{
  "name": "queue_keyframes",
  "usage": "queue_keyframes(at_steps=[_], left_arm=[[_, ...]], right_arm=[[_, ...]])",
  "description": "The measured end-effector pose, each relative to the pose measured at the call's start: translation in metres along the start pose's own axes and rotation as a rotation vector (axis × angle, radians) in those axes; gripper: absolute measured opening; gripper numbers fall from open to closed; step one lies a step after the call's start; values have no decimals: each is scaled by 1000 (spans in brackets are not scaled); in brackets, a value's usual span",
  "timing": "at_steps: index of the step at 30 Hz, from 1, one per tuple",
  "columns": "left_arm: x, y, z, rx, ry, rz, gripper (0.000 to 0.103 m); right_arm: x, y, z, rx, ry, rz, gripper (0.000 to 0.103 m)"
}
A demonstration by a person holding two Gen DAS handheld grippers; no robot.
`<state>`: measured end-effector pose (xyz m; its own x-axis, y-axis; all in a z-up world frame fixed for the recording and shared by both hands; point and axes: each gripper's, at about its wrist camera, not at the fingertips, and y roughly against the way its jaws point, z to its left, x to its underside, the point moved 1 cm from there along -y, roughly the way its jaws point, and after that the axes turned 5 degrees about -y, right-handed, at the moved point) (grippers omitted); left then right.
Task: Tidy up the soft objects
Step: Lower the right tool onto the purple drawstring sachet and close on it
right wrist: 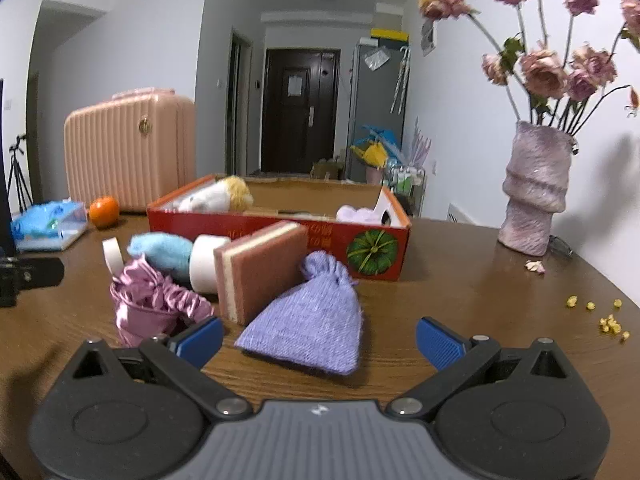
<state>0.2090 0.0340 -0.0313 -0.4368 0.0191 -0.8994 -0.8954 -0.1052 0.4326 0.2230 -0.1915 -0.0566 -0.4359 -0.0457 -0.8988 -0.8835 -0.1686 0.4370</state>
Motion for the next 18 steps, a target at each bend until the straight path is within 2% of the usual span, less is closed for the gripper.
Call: queue_keyframes(at_steps=[13, 18], left_arm=[[0, -18, 12, -25, 40, 46, 103], [0, -21, 14, -26, 48, 54, 103]], right_arm=[[-7, -66, 9, 31, 29, 105, 101], [-11, -89, 9, 58, 35, 134, 95]])
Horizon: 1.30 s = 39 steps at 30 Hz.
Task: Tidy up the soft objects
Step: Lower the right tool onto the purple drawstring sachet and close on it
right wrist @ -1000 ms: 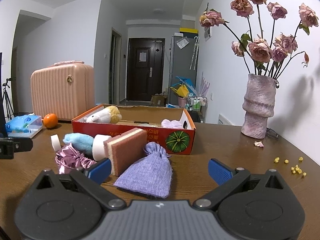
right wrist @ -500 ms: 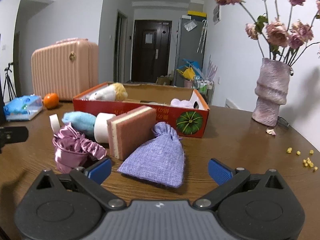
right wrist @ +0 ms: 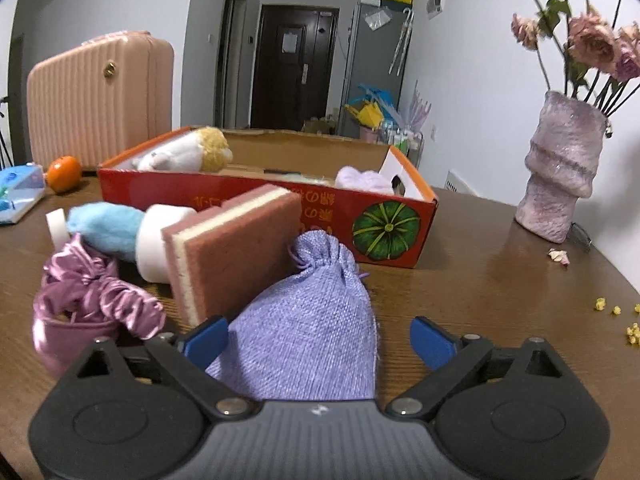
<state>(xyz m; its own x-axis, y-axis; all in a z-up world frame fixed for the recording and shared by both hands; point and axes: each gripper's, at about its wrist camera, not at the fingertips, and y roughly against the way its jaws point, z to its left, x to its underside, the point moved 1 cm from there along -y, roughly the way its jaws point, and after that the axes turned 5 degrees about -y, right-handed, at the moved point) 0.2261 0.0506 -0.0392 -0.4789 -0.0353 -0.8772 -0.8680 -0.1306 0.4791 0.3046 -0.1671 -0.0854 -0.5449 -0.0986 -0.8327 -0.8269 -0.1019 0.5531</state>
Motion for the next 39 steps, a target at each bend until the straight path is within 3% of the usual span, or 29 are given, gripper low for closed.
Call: queue_keyframes(at_steps=[2, 6, 15, 21, 31, 39], left_arm=[[0, -1, 0, 3, 0, 4, 103], [0, -3, 0, 7, 4, 13, 103], [1, -2, 0, 5, 3, 8, 103], [1, -1, -1, 1, 4, 3, 103], [-3, -4, -2, -2, -7, 1, 103], [-9, -17, -22, 54, -38, 16, 103]], right_arm=[[-2, -9, -1, -6, -4, 25, 92], [-2, -15, 0, -24, 1, 50, 72], [0, -13, -2, -74, -24, 70, 41], [1, -4, -3, -76, -30, 35, 37], [-2, 33, -18, -84, -85, -96, 37], [-5, 51, -28, -109, -112, -157, 37]])
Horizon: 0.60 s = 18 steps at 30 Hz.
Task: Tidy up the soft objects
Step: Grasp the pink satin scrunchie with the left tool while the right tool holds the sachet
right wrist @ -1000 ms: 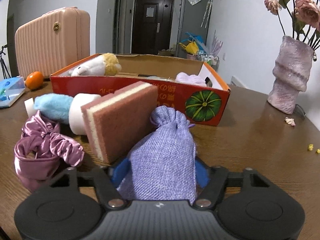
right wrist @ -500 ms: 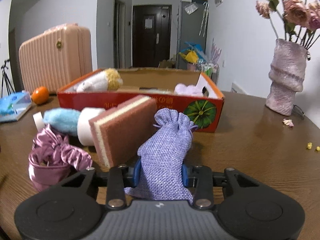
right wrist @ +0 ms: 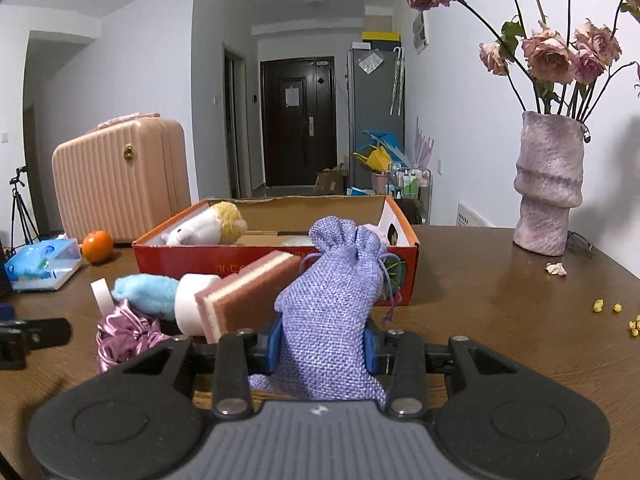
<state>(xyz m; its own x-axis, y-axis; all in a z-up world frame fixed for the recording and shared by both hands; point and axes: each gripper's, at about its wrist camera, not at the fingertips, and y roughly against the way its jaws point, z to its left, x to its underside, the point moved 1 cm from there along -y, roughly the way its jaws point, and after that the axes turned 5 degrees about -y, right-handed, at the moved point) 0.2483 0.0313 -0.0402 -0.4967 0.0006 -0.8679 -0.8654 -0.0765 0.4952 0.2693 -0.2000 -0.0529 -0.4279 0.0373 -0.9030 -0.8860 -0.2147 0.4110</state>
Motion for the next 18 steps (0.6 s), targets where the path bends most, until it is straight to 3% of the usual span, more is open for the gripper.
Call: queue_keyframes(at_steps=[8, 18], left_arm=[[-3, -24, -33, 47, -70, 25, 103], [-4, -64, -54, 31, -158, 86, 103]], right_arm=[[-1, 2, -2, 1, 1, -15, 37], [-2, 1, -10, 17, -4, -23, 37]])
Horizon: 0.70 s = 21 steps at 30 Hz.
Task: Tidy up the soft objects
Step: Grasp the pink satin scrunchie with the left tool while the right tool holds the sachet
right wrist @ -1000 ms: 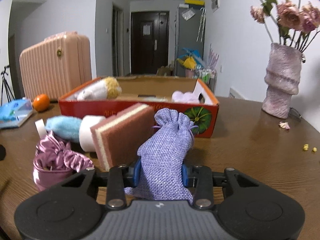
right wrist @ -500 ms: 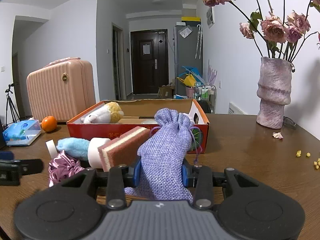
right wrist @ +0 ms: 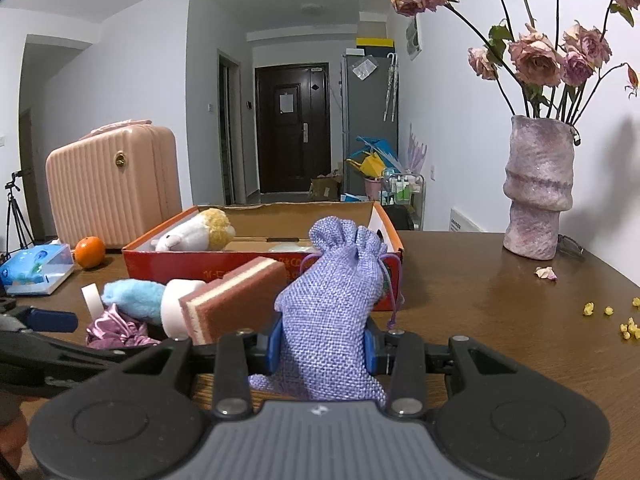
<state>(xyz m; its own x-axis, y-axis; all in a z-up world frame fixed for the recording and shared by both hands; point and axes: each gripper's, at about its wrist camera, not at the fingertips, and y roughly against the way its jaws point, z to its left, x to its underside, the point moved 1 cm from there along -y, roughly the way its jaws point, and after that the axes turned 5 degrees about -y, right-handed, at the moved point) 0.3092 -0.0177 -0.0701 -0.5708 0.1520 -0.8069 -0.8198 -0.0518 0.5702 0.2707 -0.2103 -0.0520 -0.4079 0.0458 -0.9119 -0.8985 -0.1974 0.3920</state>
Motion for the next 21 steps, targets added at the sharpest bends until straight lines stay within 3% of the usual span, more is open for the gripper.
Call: queue_keyframes(at_steps=[11, 21], left_arm=[[-2, -31, 6, 32, 16, 56, 103], [-1, -31, 9, 60, 40, 64, 99]], right_arm=[[5, -11, -4, 10, -8, 36, 37], [6, -12, -3, 13, -10, 41, 37]])
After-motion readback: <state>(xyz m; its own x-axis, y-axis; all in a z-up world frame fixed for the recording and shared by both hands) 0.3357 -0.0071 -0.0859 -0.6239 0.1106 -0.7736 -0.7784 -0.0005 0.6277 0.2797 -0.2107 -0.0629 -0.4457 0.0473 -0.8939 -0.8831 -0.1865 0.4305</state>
